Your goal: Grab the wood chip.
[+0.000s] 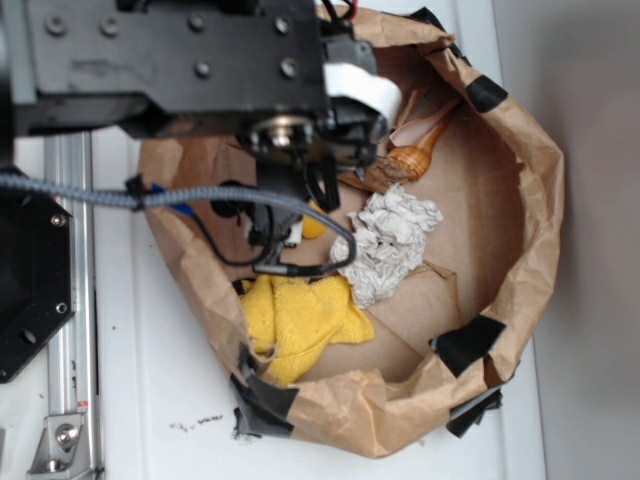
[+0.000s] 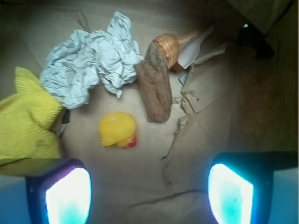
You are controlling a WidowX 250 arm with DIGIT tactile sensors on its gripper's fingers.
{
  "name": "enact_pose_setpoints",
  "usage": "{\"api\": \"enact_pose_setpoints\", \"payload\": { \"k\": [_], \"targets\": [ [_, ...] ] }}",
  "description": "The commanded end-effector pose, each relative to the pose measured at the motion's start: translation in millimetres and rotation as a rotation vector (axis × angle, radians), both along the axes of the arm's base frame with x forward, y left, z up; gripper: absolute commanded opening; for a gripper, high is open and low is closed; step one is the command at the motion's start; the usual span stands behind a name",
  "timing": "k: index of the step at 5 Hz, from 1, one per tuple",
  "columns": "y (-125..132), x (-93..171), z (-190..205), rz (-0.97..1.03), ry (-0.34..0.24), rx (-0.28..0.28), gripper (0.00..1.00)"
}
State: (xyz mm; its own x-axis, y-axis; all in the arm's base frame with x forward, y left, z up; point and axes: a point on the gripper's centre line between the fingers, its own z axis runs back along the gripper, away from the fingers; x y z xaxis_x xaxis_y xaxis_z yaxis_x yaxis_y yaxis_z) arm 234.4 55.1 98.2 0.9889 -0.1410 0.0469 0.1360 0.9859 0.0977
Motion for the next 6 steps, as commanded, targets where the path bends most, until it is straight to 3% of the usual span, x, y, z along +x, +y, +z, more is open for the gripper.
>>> {"api": "enact_pose_setpoints", "payload": {
  "k": [1, 4, 6],
  "targets": [
    [9, 16, -22, -0.01, -0.111, 0.01, 1.0],
    [20, 35, -53, -0.033, -0.065, 0.015, 1.0],
    [20, 45, -59, -0.01, -0.074, -0.05, 1.0]
  ]
}}
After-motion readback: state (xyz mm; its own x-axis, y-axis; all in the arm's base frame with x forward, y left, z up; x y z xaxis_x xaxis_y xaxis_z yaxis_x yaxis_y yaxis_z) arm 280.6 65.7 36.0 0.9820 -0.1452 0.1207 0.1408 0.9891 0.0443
